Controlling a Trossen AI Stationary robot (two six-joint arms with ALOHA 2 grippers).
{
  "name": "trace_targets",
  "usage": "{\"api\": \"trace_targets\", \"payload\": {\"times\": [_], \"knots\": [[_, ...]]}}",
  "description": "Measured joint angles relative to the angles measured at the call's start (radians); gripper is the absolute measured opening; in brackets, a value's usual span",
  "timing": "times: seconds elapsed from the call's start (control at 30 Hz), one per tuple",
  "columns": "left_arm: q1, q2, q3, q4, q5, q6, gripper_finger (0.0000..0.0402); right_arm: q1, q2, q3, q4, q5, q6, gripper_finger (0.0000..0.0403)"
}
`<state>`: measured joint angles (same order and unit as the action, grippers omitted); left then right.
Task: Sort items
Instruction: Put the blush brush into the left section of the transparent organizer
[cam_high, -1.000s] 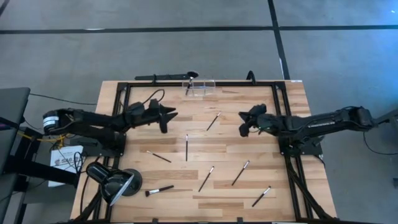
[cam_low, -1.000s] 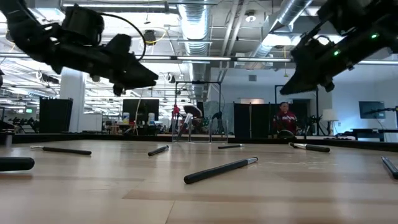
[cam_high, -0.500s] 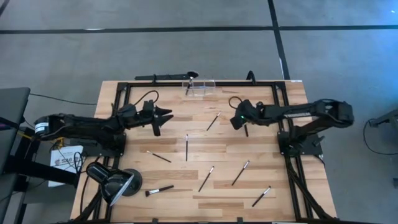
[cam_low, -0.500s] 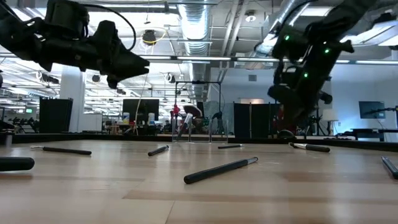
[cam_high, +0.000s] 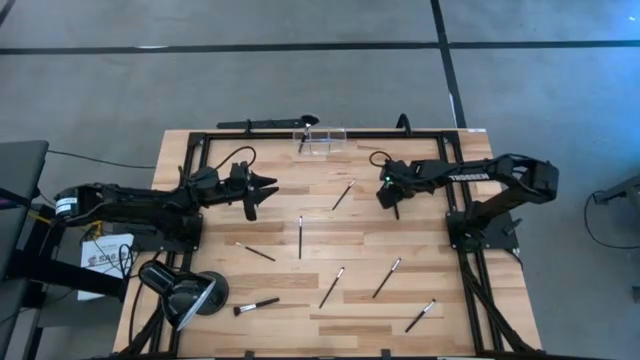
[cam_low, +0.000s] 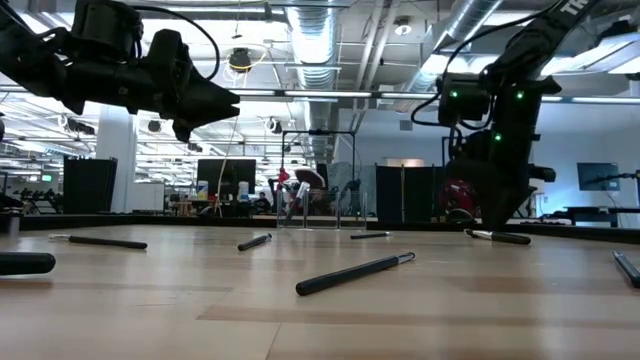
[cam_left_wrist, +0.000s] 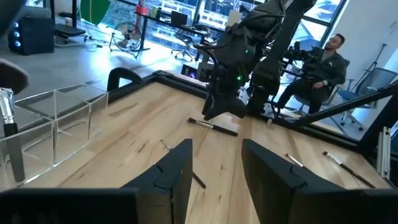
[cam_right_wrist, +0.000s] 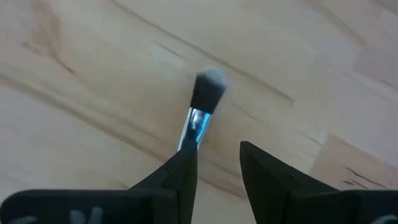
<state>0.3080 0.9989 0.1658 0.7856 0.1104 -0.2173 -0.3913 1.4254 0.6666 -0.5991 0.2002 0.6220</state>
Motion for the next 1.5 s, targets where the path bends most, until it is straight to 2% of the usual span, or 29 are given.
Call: {"api": "trace_targets", "payload": {"times": [0.37, 0.77, 0.97, 1.1, 1.3, 1.5], "knots": [[0.0, 0.0, 0.0, 0.0, 0.0, 0.0, 0.0135, 0.036, 0.002, 0.0, 0.003, -0.047, 0.018, 0.0113], [0.0, 0.0, 0.001, 0.0, 0.0, -0.008, 0.0135, 0.004, 0.084, 0.006, 0.028, -0.067, 0.017, 0.0113], [0.0, 0.0, 0.001, 0.0, 0.0, -0.008, 0.0135, 0.003, 0.081, 0.003, 0.029, -0.073, -0.024, 0.0112], [0.0, 0.0, 0.001, 0.0, -0.001, -0.008, 0.0135, 0.002, 0.078, 0.003, 0.023, -0.097, -0.059, 0.009], [0.0, 0.0, 0.001, 0.0, -0.001, -0.008, 0.0135, 0.007, 0.078, 0.003, 0.008, -0.111, -0.103, 0.0029], [0.0, 0.0, 0.001, 0.0, -0.001, -0.008, 0.0135, 0.028, 0.08, 0.021, -0.013, -0.113, -0.108, 0.0031]]}}
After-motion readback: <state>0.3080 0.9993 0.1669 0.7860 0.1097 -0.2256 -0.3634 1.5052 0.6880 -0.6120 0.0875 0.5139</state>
